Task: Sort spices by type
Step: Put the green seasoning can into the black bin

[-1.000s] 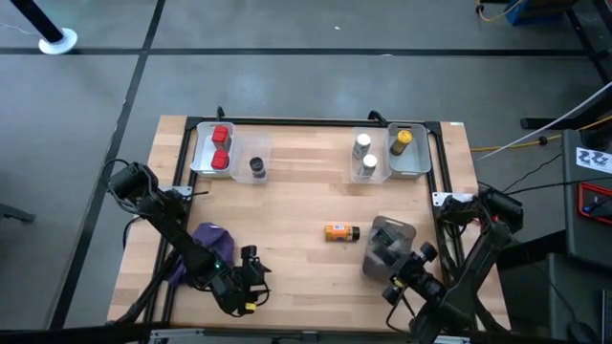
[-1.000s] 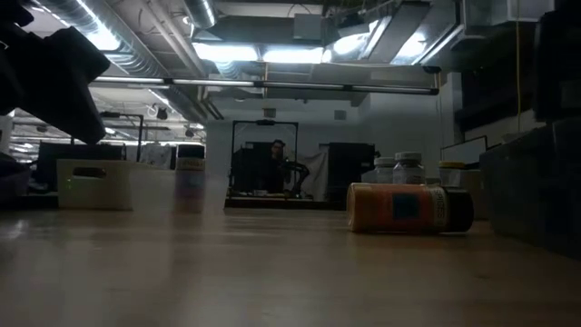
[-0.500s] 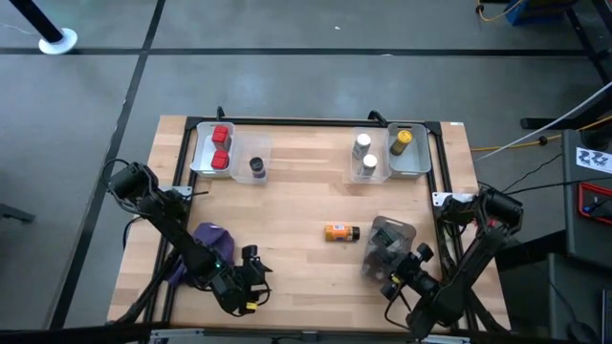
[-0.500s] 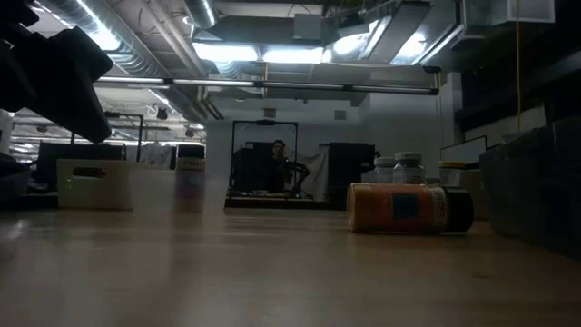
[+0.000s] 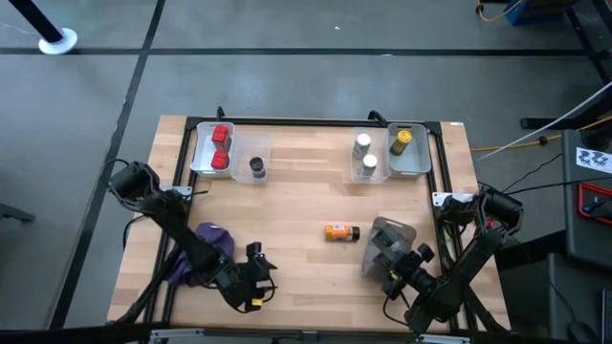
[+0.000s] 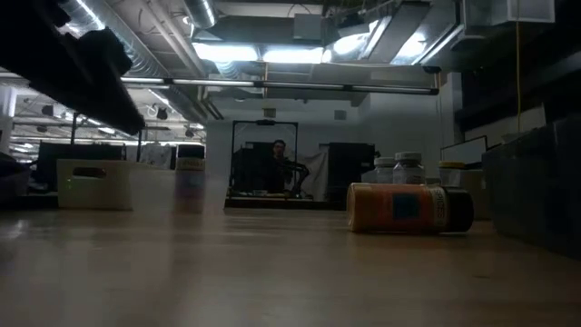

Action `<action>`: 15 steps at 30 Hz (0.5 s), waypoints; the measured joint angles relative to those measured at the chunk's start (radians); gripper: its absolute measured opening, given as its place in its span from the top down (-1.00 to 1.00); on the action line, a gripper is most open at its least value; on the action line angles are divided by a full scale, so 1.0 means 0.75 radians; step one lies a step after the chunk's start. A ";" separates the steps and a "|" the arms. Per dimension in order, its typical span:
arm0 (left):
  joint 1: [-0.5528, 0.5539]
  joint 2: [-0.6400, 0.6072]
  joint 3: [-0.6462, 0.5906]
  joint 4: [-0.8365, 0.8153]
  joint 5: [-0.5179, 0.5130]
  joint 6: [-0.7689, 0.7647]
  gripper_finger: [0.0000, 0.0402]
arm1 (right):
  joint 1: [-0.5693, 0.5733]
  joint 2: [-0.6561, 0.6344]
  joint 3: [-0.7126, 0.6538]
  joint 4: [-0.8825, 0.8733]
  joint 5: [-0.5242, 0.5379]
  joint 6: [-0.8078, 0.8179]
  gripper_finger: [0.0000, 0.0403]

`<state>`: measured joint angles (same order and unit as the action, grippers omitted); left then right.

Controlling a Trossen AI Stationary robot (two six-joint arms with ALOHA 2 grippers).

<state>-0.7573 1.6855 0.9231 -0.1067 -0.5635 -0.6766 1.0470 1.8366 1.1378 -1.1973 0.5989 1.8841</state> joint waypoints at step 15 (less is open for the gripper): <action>0.224 0.000 0.000 0.404 0.001 0.307 -0.20 | 0.000 0.000 0.088 -0.012 -0.312 -0.068 -0.01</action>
<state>-0.5892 1.6855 0.9234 0.1961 -0.5627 -0.4464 1.0470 1.8366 1.2038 -1.2060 0.3647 1.8331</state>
